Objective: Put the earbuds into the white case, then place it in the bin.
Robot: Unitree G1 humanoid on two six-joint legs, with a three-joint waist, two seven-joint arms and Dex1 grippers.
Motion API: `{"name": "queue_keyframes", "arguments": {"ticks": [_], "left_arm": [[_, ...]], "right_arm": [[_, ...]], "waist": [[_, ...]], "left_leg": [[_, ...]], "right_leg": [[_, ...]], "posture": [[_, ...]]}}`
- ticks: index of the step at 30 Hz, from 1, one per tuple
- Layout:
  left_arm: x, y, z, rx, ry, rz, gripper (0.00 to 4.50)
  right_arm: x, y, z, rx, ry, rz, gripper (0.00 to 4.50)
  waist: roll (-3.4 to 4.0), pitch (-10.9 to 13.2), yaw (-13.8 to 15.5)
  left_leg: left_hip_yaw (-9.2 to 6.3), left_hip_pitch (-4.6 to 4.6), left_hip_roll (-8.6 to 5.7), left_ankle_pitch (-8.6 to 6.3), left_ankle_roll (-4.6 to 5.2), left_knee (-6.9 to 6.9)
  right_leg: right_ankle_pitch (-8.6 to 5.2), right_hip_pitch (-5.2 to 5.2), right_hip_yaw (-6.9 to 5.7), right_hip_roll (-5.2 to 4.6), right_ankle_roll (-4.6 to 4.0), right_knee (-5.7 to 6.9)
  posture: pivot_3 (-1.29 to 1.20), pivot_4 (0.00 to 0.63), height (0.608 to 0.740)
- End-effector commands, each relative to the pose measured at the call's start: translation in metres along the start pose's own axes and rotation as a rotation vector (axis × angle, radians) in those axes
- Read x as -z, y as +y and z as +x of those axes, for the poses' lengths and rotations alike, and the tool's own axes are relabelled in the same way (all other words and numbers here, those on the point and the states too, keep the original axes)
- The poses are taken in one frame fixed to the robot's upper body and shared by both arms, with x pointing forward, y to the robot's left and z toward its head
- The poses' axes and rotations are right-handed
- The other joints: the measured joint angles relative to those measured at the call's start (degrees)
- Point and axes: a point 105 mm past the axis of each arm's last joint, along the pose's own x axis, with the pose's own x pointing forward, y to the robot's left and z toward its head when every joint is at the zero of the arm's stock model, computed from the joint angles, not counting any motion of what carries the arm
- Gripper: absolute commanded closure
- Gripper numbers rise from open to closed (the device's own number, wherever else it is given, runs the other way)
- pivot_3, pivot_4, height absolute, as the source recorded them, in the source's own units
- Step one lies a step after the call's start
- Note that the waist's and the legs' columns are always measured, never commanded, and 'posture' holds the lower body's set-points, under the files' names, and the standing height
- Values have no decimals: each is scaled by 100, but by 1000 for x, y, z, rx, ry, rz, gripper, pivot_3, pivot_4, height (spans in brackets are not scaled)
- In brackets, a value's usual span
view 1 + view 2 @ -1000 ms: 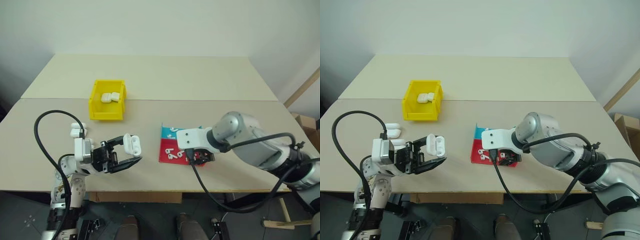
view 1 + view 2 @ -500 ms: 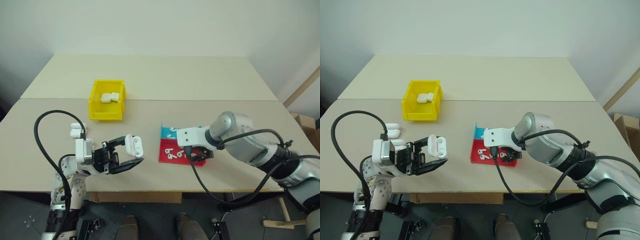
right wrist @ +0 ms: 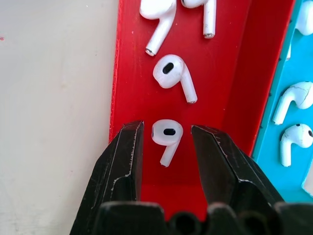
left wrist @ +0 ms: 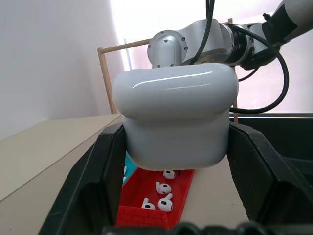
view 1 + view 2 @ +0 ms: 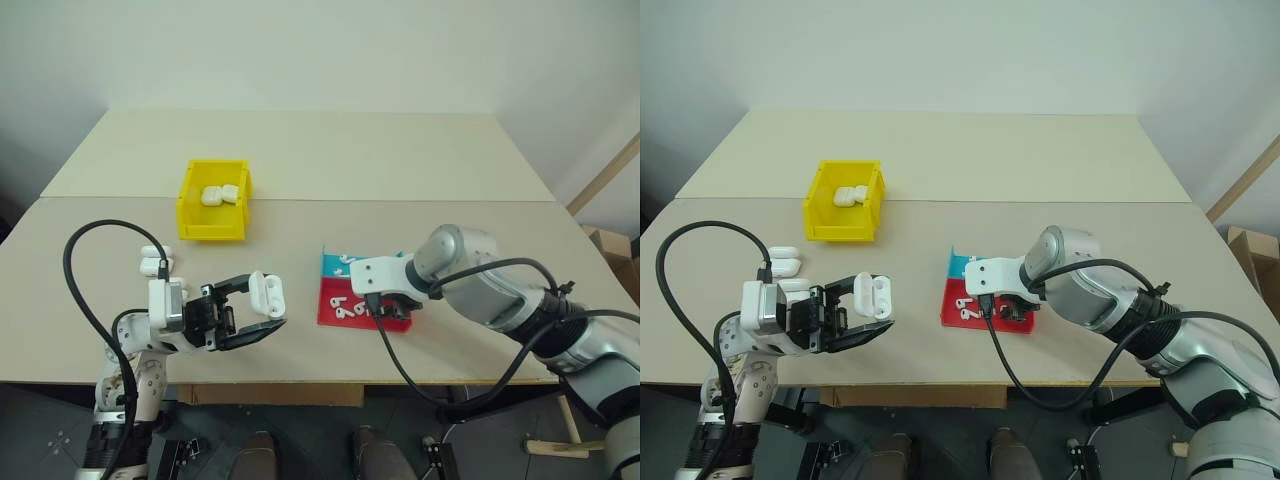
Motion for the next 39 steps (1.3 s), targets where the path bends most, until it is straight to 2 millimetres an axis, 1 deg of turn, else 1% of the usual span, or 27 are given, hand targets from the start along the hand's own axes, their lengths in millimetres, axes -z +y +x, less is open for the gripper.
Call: {"name": "queue_keyframes", "arguments": {"ticks": [1, 8, 15, 18, 20, 28, 30, 32, 37, 39], "left_arm": [[-5, 0, 3, 7, -16, 37, 1701], [-4, 0, 3, 1, -11, 41, 1701], [-2, 0, 0, -8, -3, 43, 1701], [0, 0, -2, -10, 5, 43, 1701], [1, 0, -2, -10, 7, 43, 1701], [3, 2, -4, -6, 9, 43, 1701], [3, 2, -3, -7, -1, 43, 1701], [1, 2, -2, -3, -11, 41, 1701], [-1, 0, 0, 10, -40, 26, 1701], [-2, -1, 4, 18, -60, 14, 1701]], "right_arm": [[-1, -2, -2, 12, -2, -22, 2531], [2, 0, 2, 1, 7, -20, 2531], [2, 0, 5, -6, 7, -22, 2531], [3, 0, 6, -7, 14, -25, 3094], [4, -1, 7, -2, 21, -25, 3717], [5, -3, 5, 12, 20, -28, 3717], [1, -3, -1, 22, -7, -26, 3717], [-4, -4, -11, 48, -42, -25, 3717], [-20, -7, -50, 168, -215, 6, 3717], [-29, -12, -76, 276, -364, 48, 3717]], "waist": [[0, 0, -1], [0, 0, 0], [0, 0, -4], [0, 0, -2], [0, 0, -2], [0, 0, -1], [0, 0, -1], [0, 0, 1], [1, 1, 8], [1, 1, 9]], "left_leg": [[0, 0, 0, 0, 0, 0], [0, 0, 0, 0, 0, 0], [0, 2, 0, 0, 0, 0], [0, 2, 0, 0, 0, 0], [0, 2, 0, 0, 0, 0], [0, 3, 0, 0, 0, 0], [0, 3, 0, 0, 0, 0], [0, 2, 0, 0, 0, 0], [-3, -10, 0, 0, 0, -2], [-4, -11, 0, 0, 0, -2]], "right_leg": [[0, 0, 0, 0, 0, 0], [0, 0, 0, 0, 0, -1], [0, 1, 0, 1, 0, 0], [0, 2, 0, 0, 0, -1], [0, 2, 0, 0, 0, -1], [0, 4, -1, 0, 0, -1], [0, 4, -1, 1, 0, -1], [0, 3, -1, 1, 0, -2], [0, -5, -3, 0, 1, -5], [0, -4, -5, 0, 0, -6]], "posture": [[0, 150, 740], [0, 150, 740], [0, 150, 740], [0, 150, 740], [0, 150, 740], [0, 150, 740], [0, 150, 740], [0, 150, 740], [0, 150, 740], [0, 150, 740]]}}
